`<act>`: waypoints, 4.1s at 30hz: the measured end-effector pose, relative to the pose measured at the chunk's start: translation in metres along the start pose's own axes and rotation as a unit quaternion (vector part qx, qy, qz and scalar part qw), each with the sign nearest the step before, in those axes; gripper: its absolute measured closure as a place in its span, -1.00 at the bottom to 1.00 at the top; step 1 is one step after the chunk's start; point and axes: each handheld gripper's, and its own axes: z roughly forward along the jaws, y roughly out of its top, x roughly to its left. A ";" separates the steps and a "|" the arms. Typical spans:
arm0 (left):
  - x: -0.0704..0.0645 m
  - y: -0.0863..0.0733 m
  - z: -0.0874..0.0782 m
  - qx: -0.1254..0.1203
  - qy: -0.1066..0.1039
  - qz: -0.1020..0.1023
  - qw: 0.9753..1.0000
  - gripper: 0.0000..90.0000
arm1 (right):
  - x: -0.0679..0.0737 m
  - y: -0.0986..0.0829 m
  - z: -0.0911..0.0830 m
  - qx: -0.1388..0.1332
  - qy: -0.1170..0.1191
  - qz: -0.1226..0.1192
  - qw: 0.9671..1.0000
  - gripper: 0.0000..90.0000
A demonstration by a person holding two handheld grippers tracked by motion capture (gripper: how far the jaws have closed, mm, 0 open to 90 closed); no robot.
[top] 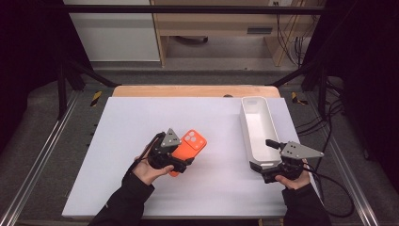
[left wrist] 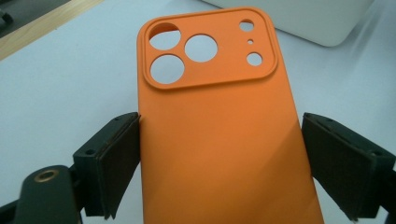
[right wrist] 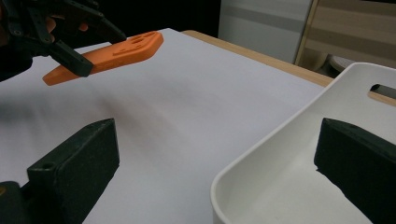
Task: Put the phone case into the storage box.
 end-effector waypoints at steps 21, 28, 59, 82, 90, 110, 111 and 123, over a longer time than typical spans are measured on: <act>-0.023 0.005 0.009 0.008 -0.043 0.039 0.998 -0.70 | 0.018 0.007 0.014 0.019 0.030 -0.038 0.999 -0.99; -0.029 0.006 0.011 0.012 -0.054 0.052 0.997 -0.70 | 0.024 0.008 0.019 0.030 0.044 -0.052 0.997 -0.98; -0.034 -0.001 0.010 0.021 -0.091 0.102 0.990 -0.70 | 0.051 0.012 0.042 0.077 0.103 -0.104 0.986 -0.95; -0.038 -0.002 0.008 0.016 -0.117 0.135 0.984 -0.70 | 0.069 0.024 0.054 0.092 0.127 -0.139 0.978 -0.93; -0.044 0.002 0.007 0.010 -0.132 0.151 0.980 -0.70 | 0.072 0.026 0.053 0.093 0.133 -0.150 0.975 -0.93; -0.055 0.011 0.005 0.010 -0.155 0.188 0.970 -0.70 | 0.075 0.022 0.057 0.108 0.149 -0.182 0.966 -0.92; -0.055 0.011 0.005 0.009 -0.156 0.189 0.969 -0.70 | 0.075 0.022 0.057 0.108 0.150 -0.183 0.966 -0.92; -0.058 0.012 0.005 0.007 -0.172 0.201 0.964 -0.70 | 0.072 0.021 0.061 0.108 0.163 -0.189 0.962 -0.91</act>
